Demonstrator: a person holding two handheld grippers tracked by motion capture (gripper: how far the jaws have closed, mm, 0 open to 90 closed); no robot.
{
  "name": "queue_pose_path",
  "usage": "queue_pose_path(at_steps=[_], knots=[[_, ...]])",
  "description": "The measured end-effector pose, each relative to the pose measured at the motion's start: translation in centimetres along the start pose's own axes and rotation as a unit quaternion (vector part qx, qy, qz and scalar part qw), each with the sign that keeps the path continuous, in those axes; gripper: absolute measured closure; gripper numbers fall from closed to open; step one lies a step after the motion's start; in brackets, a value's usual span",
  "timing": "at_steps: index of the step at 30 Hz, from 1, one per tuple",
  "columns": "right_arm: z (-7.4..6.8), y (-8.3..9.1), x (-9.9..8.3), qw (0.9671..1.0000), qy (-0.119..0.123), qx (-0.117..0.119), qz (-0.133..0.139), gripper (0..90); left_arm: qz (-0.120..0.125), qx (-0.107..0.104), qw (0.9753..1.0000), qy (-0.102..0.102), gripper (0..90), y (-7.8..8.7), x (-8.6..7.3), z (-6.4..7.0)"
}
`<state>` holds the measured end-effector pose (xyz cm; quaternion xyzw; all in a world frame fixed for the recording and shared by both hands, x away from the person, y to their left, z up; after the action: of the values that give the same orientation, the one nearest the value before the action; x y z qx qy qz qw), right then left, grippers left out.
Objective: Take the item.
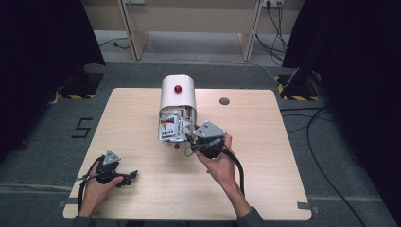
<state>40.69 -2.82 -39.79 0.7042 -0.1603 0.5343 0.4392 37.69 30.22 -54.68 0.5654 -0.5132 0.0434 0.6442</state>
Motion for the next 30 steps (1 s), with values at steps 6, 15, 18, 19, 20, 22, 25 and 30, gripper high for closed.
queue_pose_path(at_steps=[6,15,18,19,20,22,25,30], knots=[[0.0,-0.6,0.4,0.9999,0.004,-0.014,0.001,61.4,-0.001,0.0,1.0,-0.001,0.0,0.0,0.0,0.0],[0.1,-1.9,0.7,0.9993,0.008,-0.036,-0.008,60.7,0.0,0.0,1.0,0.0,0.0,0.0,0.0,0.0],[0.1,-2.4,0.7,0.9985,0.016,-0.05,-0.013,60.5,-0.001,0.0,1.0,-0.001,0.0,0.0,0.0,0.0],[0.1,-2.6,0.7,0.9984,0.015,-0.052,-0.015,60.2,-0.001,0.0,1.0,-0.001,0.0,0.0,0.0,0.0],[0.2,-2.7,0.7,0.9985,0.012,-0.051,-0.017,60.0,-0.001,0.0,1.0,-0.001,0.0,0.0,0.0,0.0],[0.2,-2.8,0.6,0.9985,0.012,-0.051,-0.018,59.9,-0.001,0.0,1.0,-0.001,0.0,0.0,0.0,0.0],[0.4,-3.2,0.7,0.9985,0.007,-0.052,-0.018,59.8,-0.001,0.0,1.0,-0.001,0.0,0.0,0.0,0.0],[0.4,-3.5,0.9,0.998,0.014,-0.058,-0.02,60.4,-0.001,0.0,1.0,-0.001,0.0,0.0,0.0,0.0]])
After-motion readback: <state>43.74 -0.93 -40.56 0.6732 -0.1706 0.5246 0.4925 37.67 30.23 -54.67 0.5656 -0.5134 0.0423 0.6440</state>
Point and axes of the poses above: each handheld gripper's, and its own axes: y roughly backward along the jaws, x roughly out of its top, z roughly to its right, the point moved 3 cm from there along -y, roughly forward along the jaws, and after that the axes turned 15 degrees about -y, right-handed, at the moved point
